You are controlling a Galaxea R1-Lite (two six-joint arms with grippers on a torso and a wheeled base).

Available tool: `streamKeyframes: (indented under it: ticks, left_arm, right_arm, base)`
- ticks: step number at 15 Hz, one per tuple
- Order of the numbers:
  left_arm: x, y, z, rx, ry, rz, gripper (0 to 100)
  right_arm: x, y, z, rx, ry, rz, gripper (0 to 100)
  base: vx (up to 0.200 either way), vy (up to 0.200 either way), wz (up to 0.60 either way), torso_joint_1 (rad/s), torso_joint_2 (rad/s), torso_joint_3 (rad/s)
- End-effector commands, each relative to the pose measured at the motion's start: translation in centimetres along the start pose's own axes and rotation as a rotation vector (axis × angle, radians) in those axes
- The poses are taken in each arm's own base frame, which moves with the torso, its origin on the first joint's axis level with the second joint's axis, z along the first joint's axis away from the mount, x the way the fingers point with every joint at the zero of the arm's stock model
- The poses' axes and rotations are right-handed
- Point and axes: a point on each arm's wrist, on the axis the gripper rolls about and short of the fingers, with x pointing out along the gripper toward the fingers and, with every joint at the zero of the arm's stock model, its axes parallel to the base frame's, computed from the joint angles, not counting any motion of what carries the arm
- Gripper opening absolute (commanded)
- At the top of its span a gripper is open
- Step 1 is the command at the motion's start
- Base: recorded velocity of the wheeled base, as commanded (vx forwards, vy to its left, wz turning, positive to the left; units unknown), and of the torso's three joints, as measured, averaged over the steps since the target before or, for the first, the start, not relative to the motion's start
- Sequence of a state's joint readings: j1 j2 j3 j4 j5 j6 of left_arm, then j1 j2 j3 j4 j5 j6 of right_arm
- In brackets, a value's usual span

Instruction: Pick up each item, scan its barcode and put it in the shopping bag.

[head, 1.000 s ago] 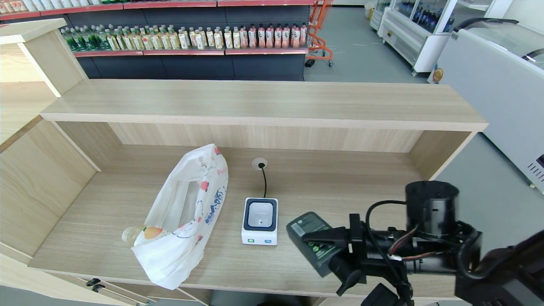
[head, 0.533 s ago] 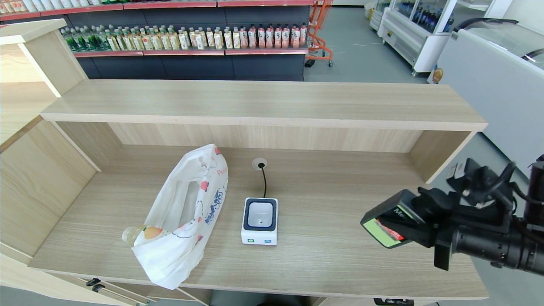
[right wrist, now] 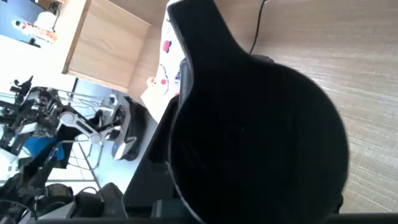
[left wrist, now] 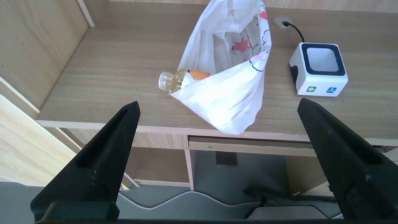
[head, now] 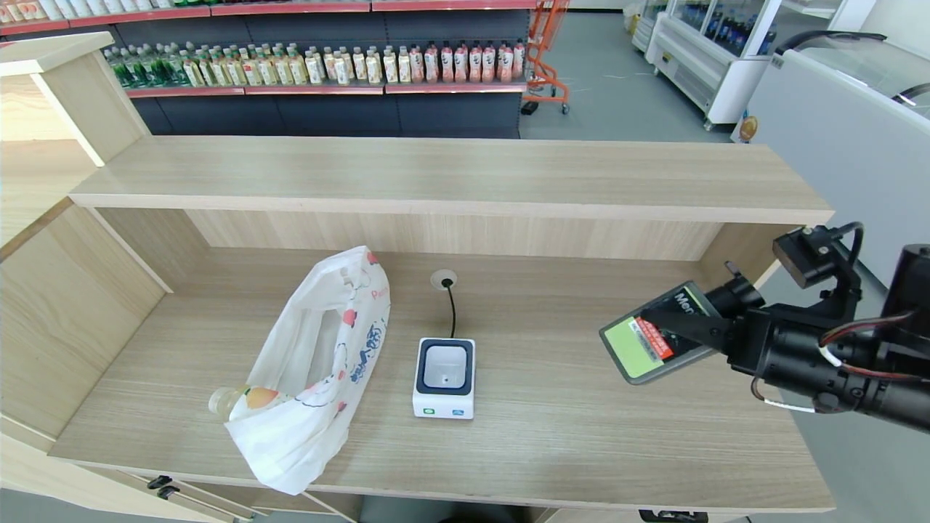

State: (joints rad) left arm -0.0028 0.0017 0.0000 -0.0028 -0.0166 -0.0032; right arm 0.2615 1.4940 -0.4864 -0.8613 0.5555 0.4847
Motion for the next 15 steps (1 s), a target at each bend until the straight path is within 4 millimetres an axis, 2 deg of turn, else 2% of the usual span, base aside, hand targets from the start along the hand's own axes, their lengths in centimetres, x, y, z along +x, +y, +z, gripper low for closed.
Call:
streamKeyframes:
  ticks: [1,8,12,15]
  left_arm:
    - [0.0,0.0,0.0,0.000,0.000,-0.001,100]
    - [0.0,0.0,0.0,0.000,0.000,-0.001,100]
    - [0.0,0.0,0.0,-0.001,0.000,-0.001,100]
    - [0.0,0.0,0.0,0.005,0.000,-0.001,100]
  right_arm:
    - [2.6,-2.3,-1.0,0.032,0.044,-0.017,0]
    - [5.0,-0.7,-2.3,0.019,0.090,0.024,0]
    - [6.2,-0.4,-2.6,-0.019,0.106,0.039,0]
    - [7.1,-1.0,-3.2,-0.096,0.122,0.016,0]
  base:
    - [0.000,0.000,0.00,0.000,0.00,0.000]
    - [0.000,0.000,0.00,0.000,0.00,0.000]
    - [0.000,0.200,0.00,-0.004,0.00,0.001]
    - [0.000,0.200,0.00,0.007,0.01,-0.001]
